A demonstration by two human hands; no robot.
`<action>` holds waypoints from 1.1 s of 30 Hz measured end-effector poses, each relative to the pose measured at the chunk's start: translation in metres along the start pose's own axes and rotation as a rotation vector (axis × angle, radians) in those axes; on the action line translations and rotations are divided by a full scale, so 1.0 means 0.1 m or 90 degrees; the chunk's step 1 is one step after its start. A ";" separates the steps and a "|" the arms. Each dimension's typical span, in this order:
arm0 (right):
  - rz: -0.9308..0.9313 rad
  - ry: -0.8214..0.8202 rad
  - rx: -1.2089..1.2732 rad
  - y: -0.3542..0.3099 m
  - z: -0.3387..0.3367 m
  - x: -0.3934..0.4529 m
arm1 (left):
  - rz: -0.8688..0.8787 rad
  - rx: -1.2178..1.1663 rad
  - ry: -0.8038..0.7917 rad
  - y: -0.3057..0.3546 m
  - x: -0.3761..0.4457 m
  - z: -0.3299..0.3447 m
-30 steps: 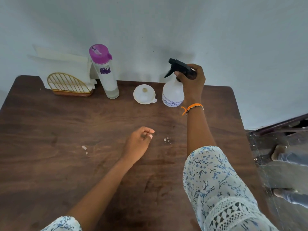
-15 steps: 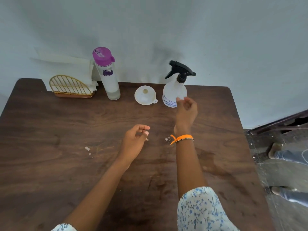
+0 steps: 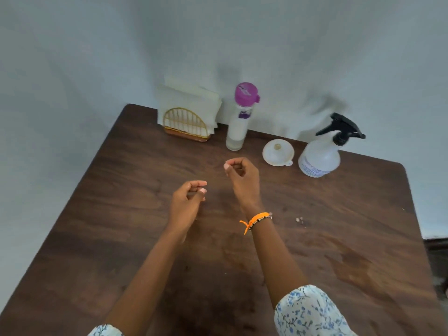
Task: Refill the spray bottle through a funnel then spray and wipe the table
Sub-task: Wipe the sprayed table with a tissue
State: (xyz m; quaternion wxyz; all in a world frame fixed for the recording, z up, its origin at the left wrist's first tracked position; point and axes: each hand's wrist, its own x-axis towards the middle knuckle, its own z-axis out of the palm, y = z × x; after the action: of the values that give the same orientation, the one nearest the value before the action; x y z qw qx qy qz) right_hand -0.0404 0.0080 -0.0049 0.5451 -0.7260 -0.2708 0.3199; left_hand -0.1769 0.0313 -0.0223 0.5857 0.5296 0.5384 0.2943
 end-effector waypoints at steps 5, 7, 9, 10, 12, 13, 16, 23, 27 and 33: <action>-0.132 -0.132 -0.152 -0.22 0.41 0.32 | -0.001 -0.035 0.040 0.03 0.27 -0.21; -0.196 -0.152 -0.264 -0.28 0.53 0.49 | -0.011 -0.045 0.052 0.03 0.37 -0.24; -0.257 -0.142 -0.354 -0.37 0.62 0.66 | -0.017 -0.053 0.055 0.01 0.46 -0.24; -0.287 -0.128 -0.391 -0.41 0.66 0.74 | -0.017 -0.056 0.053 0.02 0.49 -0.24; -0.333 -0.093 -0.454 -0.50 0.72 0.90 | -0.013 -0.061 0.052 0.03 0.54 -0.22; -0.346 -0.075 -0.480 -0.52 0.75 0.96 | -0.009 -0.063 0.053 0.03 0.57 -0.22; -0.337 -0.053 -0.574 -0.57 0.81 1.09 | -0.007 -0.077 0.055 0.04 0.62 -0.21; -0.366 0.001 -0.599 -0.59 0.82 1.15 | -0.005 -0.089 0.052 0.05 0.65 -0.26; -0.444 0.108 -0.433 -0.67 0.76 1.04 | -0.010 -0.095 0.044 0.07 0.60 -0.24; -0.524 0.171 -0.208 -0.76 0.62 0.67 | -0.020 -0.113 0.016 0.09 0.43 -0.21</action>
State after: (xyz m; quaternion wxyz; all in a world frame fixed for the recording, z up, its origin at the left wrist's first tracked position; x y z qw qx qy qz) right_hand -0.0473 0.1160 0.0446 0.5357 -0.6695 -0.5103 -0.0668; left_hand -0.1840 0.0796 -0.0252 0.6282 0.4630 0.5258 0.3384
